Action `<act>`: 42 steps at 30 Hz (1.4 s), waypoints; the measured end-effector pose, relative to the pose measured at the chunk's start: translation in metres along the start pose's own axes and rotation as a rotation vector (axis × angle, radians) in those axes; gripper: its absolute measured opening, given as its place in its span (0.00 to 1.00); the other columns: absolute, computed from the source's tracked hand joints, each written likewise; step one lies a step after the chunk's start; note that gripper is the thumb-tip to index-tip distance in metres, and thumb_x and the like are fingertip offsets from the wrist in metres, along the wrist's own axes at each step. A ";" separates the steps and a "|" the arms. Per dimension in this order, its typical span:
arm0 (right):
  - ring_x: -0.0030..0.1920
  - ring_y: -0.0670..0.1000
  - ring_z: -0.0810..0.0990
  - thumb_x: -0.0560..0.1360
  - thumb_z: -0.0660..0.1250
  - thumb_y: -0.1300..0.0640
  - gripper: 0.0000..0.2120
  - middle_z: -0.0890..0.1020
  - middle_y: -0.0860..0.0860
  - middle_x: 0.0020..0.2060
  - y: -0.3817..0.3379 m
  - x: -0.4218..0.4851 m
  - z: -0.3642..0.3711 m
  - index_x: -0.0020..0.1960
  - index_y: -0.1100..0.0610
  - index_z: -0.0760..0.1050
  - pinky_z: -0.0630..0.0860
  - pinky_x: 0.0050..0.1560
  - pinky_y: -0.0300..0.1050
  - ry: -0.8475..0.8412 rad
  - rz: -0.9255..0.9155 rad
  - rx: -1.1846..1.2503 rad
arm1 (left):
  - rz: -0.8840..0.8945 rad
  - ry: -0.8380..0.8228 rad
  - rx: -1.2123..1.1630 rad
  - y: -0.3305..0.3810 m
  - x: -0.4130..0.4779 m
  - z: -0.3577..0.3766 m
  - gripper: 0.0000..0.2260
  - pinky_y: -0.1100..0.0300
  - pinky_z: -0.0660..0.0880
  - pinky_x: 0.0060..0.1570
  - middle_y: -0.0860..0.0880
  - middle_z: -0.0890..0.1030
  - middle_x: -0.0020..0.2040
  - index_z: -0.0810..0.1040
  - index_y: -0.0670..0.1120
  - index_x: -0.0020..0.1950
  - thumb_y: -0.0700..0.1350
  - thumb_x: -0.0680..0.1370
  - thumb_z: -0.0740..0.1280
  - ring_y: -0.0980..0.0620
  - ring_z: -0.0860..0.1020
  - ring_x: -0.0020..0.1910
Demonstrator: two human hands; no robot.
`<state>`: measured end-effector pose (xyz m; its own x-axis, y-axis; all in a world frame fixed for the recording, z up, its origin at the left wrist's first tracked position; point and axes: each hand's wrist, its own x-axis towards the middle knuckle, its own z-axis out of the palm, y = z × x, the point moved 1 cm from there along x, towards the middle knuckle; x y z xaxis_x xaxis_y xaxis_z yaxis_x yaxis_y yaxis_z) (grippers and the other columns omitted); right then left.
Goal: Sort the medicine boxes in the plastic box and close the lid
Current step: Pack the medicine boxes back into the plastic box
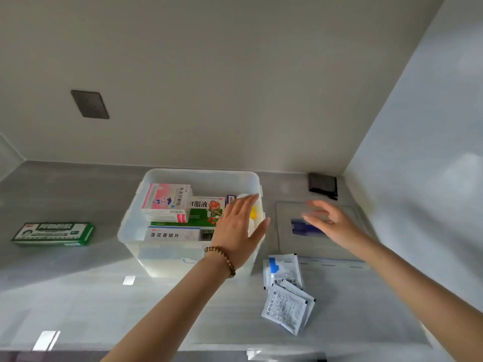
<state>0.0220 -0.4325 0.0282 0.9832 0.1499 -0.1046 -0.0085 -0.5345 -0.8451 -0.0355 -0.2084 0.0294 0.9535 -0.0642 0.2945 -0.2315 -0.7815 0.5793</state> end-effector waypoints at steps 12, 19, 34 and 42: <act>0.62 0.50 0.74 0.70 0.73 0.50 0.26 0.73 0.50 0.65 0.145 -0.051 0.009 0.65 0.54 0.70 0.70 0.55 0.40 -0.206 0.263 -0.018 | -0.066 -0.256 0.013 0.019 -0.057 0.120 0.21 0.59 0.66 0.64 0.52 0.70 0.66 0.64 0.51 0.69 0.55 0.77 0.59 0.54 0.67 0.65; 0.51 0.53 0.78 0.67 0.76 0.50 0.24 0.77 0.52 0.49 0.182 -0.063 0.061 0.54 0.59 0.69 0.75 0.52 0.48 -0.202 0.373 -0.043 | -0.431 -0.479 -0.012 -0.022 -0.092 0.167 0.24 0.54 0.69 0.62 0.48 0.69 0.66 0.62 0.47 0.69 0.53 0.76 0.61 0.49 0.71 0.63; 0.39 0.50 0.81 0.69 0.74 0.57 0.11 0.84 0.59 0.44 0.195 -0.083 0.089 0.48 0.63 0.80 0.77 0.39 0.42 -0.095 0.447 0.146 | -0.664 -0.481 -0.248 -0.039 -0.108 0.192 0.15 0.61 0.76 0.48 0.47 0.78 0.55 0.69 0.43 0.61 0.46 0.76 0.65 0.51 0.76 0.51; 0.37 0.49 0.80 0.72 0.71 0.53 0.12 0.83 0.55 0.39 0.169 -0.050 0.069 0.46 0.62 0.81 0.78 0.40 0.39 -0.028 0.329 0.250 | -0.695 -0.364 -0.448 -0.044 -0.075 0.181 0.11 0.57 0.76 0.44 0.51 0.78 0.41 0.77 0.45 0.49 0.51 0.76 0.63 0.53 0.76 0.40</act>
<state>-0.0409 -0.4734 -0.1457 0.9155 0.0289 -0.4013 -0.3687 -0.3395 -0.8654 -0.0620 -0.2817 -0.1554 0.8909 0.0801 -0.4472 0.4386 -0.4079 0.8008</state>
